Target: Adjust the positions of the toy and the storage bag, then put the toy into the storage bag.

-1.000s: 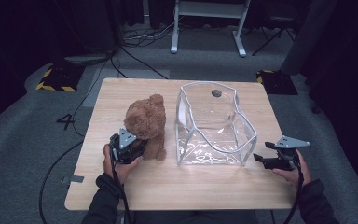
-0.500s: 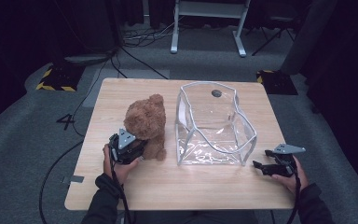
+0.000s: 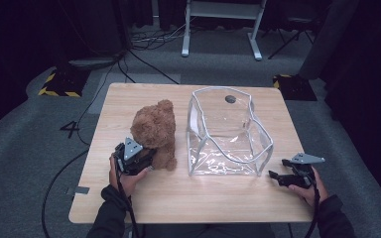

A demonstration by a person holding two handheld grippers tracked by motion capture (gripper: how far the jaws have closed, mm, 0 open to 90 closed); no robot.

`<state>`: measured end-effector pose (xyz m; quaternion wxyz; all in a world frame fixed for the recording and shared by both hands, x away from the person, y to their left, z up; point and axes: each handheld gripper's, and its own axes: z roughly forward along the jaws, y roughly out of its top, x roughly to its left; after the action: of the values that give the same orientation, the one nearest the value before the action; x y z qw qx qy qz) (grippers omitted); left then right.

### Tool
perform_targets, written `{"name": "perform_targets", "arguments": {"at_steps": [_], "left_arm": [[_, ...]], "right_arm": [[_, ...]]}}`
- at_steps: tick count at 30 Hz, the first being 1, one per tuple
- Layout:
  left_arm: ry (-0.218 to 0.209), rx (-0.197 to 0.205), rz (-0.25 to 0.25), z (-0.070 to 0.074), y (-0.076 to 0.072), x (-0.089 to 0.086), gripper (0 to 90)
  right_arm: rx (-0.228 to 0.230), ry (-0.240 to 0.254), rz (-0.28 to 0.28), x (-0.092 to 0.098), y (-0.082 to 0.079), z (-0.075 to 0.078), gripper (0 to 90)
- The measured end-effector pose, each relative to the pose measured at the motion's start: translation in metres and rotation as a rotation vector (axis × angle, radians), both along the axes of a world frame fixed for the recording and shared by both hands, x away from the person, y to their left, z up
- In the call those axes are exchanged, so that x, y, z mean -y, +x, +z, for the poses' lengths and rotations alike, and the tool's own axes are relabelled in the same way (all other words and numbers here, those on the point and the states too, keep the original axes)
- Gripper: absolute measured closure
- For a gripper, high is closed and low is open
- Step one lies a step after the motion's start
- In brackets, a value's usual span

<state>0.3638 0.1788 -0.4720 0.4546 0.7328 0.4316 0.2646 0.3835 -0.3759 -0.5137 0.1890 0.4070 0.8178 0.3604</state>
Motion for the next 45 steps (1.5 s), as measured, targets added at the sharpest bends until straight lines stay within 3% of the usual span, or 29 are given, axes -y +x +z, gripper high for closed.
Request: {"name": "perform_targets", "arguments": {"at_steps": [8, 10, 15, 17, 22, 45], "left_arm": [[0.013, 0.017, -0.021, 0.003, -0.002, 0.002, 63.0], [0.003, 0.030, -0.045, 0.004, -0.003, 0.001, 66.0], [-0.023, 0.040, -0.035, 0.006, -0.004, 0.000, 67.3], [-0.036, 0.066, -0.028, 0.009, -0.008, 0.001, 68.3], [-0.072, 0.101, -0.047, 0.018, -0.015, 0.008, 68.6], [-0.093, 0.166, -0.063, 0.048, -0.018, 0.020, 67.8]], "right_arm": [[-0.001, 0.002, -0.006, 0.000, 0.001, 0.000, 18.8], [-0.002, 0.003, -0.001, 0.001, 0.001, 0.000, 19.1], [-0.003, 0.004, -0.001, 0.001, 0.001, 0.000, 19.3], [-0.003, 0.004, -0.002, 0.001, 0.001, 0.000, 19.3], [-0.002, 0.002, -0.005, 0.001, 0.001, 0.000, 19.2], [-0.002, 0.002, -0.009, 0.001, 0.001, 0.000, 18.9]]}}
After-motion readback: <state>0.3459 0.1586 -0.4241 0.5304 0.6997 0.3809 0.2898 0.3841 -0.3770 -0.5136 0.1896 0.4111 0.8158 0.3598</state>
